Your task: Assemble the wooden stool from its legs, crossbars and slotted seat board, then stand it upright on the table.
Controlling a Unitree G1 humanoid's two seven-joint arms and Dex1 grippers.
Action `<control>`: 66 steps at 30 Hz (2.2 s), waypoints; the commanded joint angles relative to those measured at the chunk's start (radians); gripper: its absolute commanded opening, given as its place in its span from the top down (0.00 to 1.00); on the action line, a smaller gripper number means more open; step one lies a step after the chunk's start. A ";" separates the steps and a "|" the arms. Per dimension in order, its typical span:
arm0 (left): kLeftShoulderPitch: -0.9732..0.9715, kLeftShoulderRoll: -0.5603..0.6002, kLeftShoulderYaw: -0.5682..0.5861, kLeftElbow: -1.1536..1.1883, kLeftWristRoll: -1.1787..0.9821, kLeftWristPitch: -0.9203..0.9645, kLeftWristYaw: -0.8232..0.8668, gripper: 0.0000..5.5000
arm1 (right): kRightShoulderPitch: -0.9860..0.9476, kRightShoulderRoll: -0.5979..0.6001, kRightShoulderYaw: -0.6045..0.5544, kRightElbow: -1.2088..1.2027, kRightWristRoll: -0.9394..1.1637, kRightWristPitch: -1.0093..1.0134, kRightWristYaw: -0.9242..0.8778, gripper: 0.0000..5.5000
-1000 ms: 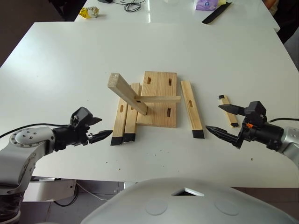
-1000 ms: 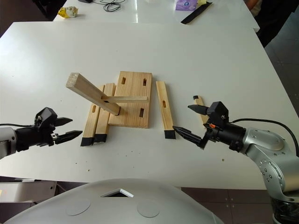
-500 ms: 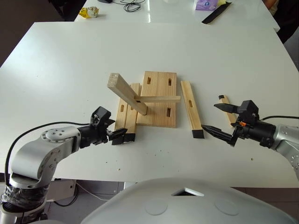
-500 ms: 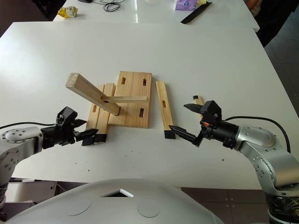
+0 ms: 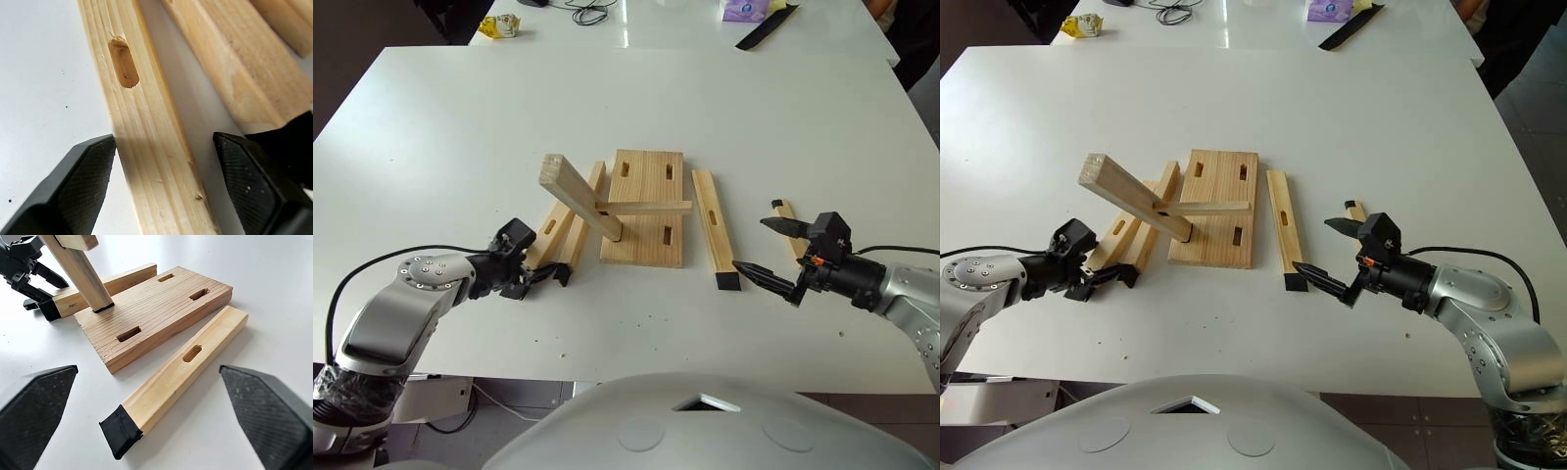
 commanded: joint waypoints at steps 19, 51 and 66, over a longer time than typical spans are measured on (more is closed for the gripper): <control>0.020 -0.003 0.017 0.061 -0.014 0.069 -0.065 0.50 | -0.018 -0.001 0.014 0.013 -0.030 -0.017 -0.008 0.02; -0.350 -0.135 0.190 0.283 -0.029 -0.016 0.022 0.62 | -0.159 -0.024 -0.014 0.138 -0.040 -0.017 0.010 0.02; -0.929 -0.184 0.229 0.403 -0.352 -0.152 -0.325 0.62 | -0.608 -0.077 -0.150 0.345 0.273 0.145 0.144 0.02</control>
